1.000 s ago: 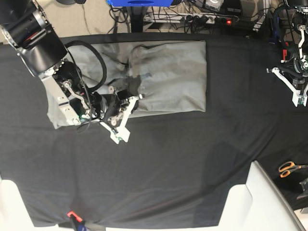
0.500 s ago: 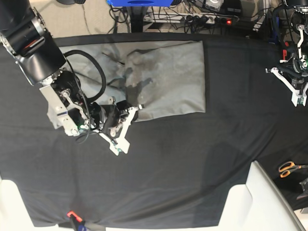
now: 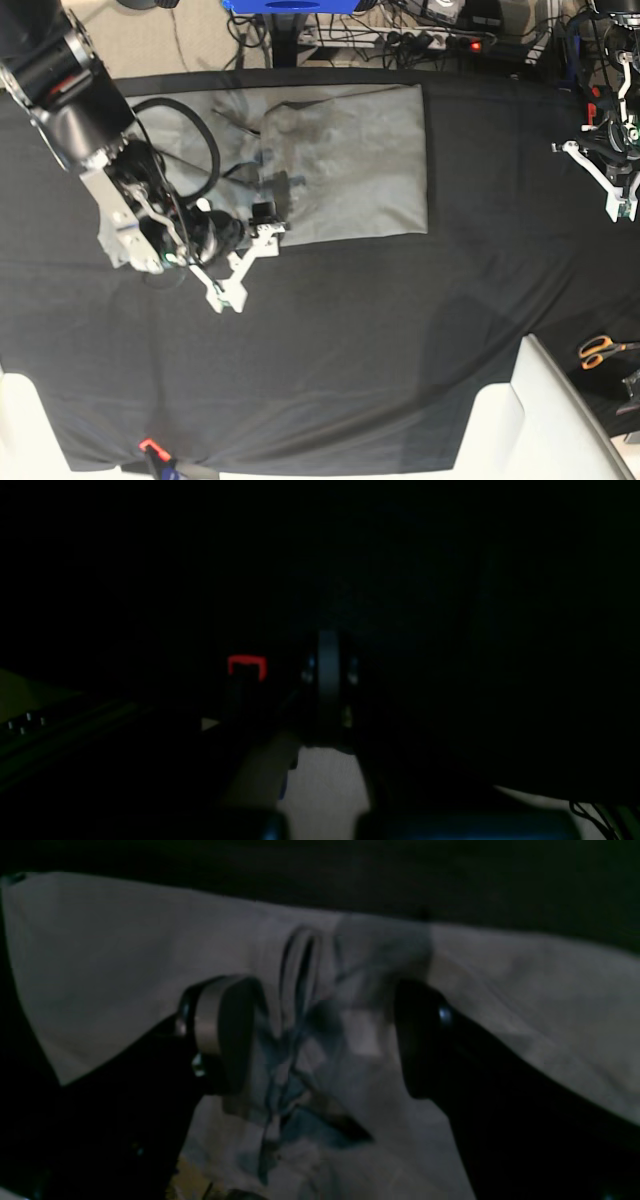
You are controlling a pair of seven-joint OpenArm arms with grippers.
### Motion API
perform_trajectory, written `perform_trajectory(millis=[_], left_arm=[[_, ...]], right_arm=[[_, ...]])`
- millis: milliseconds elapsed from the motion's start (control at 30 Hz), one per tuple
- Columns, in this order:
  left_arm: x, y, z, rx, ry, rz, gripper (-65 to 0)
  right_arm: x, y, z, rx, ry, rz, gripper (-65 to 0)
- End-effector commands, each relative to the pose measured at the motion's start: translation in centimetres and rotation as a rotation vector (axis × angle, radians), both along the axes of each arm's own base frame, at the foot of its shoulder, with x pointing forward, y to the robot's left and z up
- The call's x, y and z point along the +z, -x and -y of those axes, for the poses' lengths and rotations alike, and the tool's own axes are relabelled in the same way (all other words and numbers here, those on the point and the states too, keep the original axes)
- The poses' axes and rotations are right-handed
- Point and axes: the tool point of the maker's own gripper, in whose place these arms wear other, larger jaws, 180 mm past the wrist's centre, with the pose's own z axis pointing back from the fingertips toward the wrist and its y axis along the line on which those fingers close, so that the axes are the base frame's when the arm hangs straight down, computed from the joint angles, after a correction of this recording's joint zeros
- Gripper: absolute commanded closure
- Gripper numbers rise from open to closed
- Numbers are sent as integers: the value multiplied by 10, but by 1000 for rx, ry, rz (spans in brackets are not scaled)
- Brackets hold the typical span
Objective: Fold the T-shirt properly
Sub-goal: 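Drag the right gripper across the grey shirt to smooth the layers, then grasp the shirt's end edge with the right gripper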
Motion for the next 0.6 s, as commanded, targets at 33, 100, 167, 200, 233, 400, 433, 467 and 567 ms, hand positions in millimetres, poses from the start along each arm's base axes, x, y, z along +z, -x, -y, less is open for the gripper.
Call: perform_trajectory(millis=[33,100,167,200,233,400,433,467,567], left_arm=[[13,-8,-10,-8,-37,30,0],[13,-9,-9,-11,-38,34,0],[14,-8,-8,-14,-39,33,0],[13,-7,-8,-14,-39,31,0],[13,-7,-8,-14,-39,31,0],[13,-7,-8,-14,-39,31,0],[13,-7,-8,-14,-39,31,0],[13,-7,-8,-15,-39,33,0],[13,-7,-8,-17,-38,31,0]], right_arm=[[48,-32,22,-119,-66,150,-386],[78,-40,56,-227,-100,245,-389],[97,-41,99,-338,-98,305,-393],[101,-40,124,-398,-88,323,-413],[104,-37,150,-444,-71,340,-452],[97,-9,233,-377,-17,379,-585],[90,-1,240,-341,-19,367,-585],[82,9,249,-299,-22,351,-585],[57,38,273,-223,-37,290,-587]])
